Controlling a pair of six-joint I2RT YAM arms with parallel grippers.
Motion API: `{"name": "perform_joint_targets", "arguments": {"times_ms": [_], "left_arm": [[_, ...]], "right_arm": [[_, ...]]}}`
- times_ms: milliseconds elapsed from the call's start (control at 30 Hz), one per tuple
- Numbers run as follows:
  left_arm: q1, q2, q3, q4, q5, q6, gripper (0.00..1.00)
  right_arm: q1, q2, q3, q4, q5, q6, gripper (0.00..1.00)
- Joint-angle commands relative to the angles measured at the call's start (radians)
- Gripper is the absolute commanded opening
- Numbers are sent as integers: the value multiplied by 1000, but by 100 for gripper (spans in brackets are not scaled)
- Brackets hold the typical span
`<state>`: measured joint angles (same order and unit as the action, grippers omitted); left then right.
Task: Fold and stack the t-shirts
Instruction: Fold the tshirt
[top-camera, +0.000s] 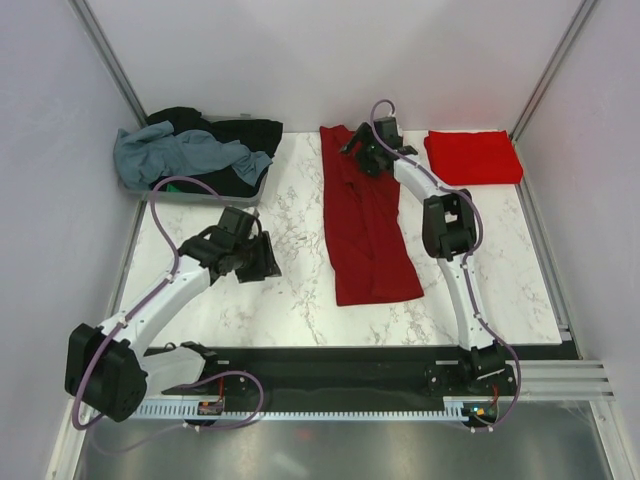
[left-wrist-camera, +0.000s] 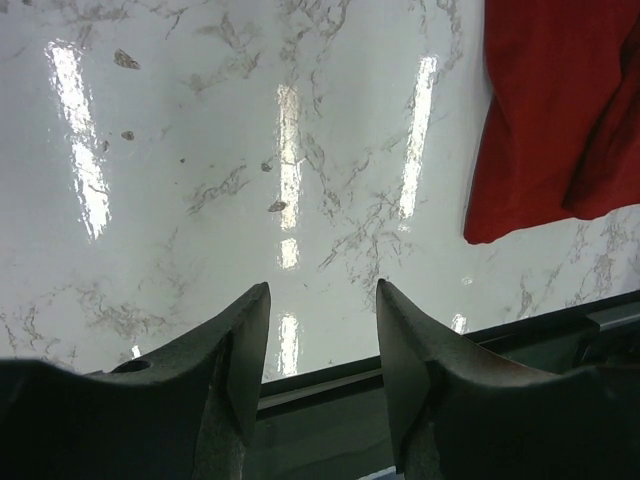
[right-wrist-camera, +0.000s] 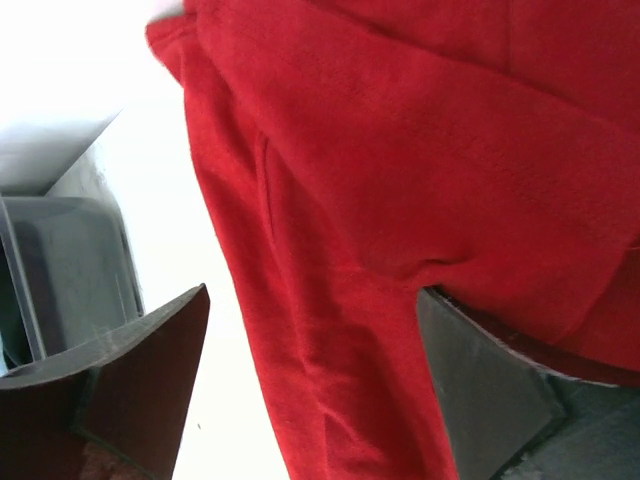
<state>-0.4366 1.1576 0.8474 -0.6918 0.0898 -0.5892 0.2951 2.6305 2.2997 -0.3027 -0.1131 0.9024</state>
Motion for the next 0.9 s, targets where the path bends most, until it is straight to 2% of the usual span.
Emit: {"name": "perform_joint_targets", "arguments": {"times_ms": [0,133,167,233,267,300,333,400,433,467,533,567,667,800,867], "left_arm": [[-20,7,12,44,31,-49,54],[-88,31,7,83,44,-124,54],[-102,37,5,92,48,-139,54],[-148,56,-4,139,50,-172,54],[-165,76,-8,162,48,-202,54],[-201,108,-17,207,47,-228,54],[-218,108,-22,236,47,-228,54],[-254,180,-27,280,47,-265,54],[-290,204,-24,322,45,-280,54],[-307,236,-19,339,39,-288,53],[-355,322,7,368,37,-305,53],[-367,350,18,391,30,-308,52],[-416,436,67,405,10,-327,52],[-464,494,99,413,-25,-348,51],[-470,511,97,413,-50,-368,50]], "right_arm": [[42,-29,-42,-18,11,-11,94],[35,-131,-5,-30,-63,-94,98],[32,-198,-17,-36,-78,-111,98],[22,-285,-102,-68,-76,-167,98],[19,-388,-153,-84,-66,-180,98],[4,-511,-287,-99,-41,-197,98],[4,-512,-369,-102,-25,-203,98],[-16,-711,-536,-110,31,-212,98],[-20,-778,-703,-119,50,-232,98],[-22,-907,-780,-130,73,-243,98],[-24,-1024,-991,-171,136,-273,98],[-27,-1128,-1055,-188,151,-280,98],[-28,-1304,-1278,-246,187,-290,98],[-28,-1463,-1506,-273,145,-269,95],[-28,-1507,-1612,-254,107,-258,90]]}}
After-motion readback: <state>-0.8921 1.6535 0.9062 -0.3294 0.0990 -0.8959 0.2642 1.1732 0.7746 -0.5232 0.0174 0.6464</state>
